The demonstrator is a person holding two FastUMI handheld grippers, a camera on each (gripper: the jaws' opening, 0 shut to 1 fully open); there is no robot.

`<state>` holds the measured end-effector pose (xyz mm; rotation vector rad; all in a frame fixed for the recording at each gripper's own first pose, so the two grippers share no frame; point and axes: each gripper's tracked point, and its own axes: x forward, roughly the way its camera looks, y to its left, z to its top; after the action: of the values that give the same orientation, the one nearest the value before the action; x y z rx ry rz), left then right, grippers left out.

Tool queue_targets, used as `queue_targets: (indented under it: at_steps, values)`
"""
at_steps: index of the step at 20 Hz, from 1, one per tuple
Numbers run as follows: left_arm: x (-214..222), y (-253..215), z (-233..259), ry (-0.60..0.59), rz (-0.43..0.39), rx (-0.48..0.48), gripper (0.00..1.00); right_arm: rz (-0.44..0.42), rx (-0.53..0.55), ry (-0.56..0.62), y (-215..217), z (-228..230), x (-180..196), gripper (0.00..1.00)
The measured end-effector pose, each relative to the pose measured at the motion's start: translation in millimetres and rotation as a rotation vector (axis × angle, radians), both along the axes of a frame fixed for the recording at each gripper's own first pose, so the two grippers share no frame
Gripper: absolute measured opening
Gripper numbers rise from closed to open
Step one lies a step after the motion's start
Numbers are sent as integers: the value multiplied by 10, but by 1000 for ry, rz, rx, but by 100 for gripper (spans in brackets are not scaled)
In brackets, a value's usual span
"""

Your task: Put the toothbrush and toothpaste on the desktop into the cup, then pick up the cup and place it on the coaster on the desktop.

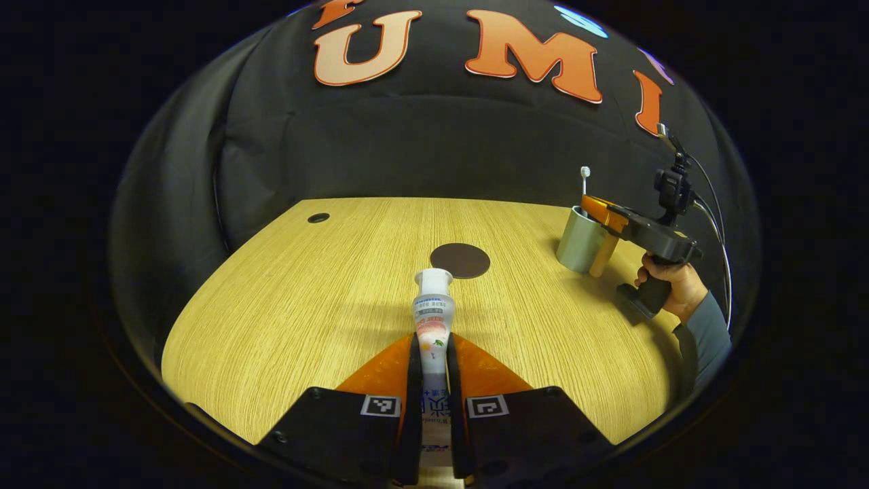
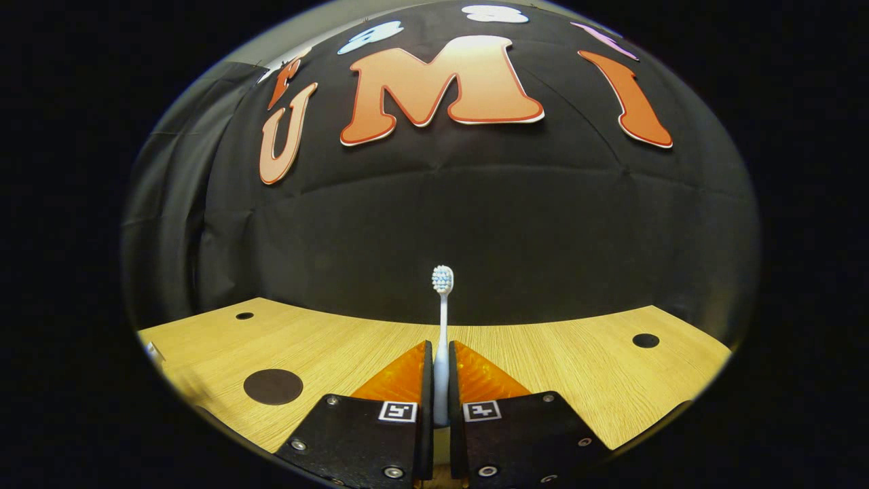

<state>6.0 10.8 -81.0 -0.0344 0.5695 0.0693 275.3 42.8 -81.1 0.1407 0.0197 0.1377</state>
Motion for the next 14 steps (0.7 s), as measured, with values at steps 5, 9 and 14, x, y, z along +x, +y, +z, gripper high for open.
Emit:
queue_targets:
  at_steps: [5,9,14]
  values:
    - [100,-58,66,-52,-19,-1,22,9,-2,17,-28,40,-81,11]
    - [334,-193,175,-114,-64,0,22,43,-7,46,-36,32,-279,20]
    - [672,-514,449,-233,-154,-2,22,77,-23,31,-156,187,-731,71]
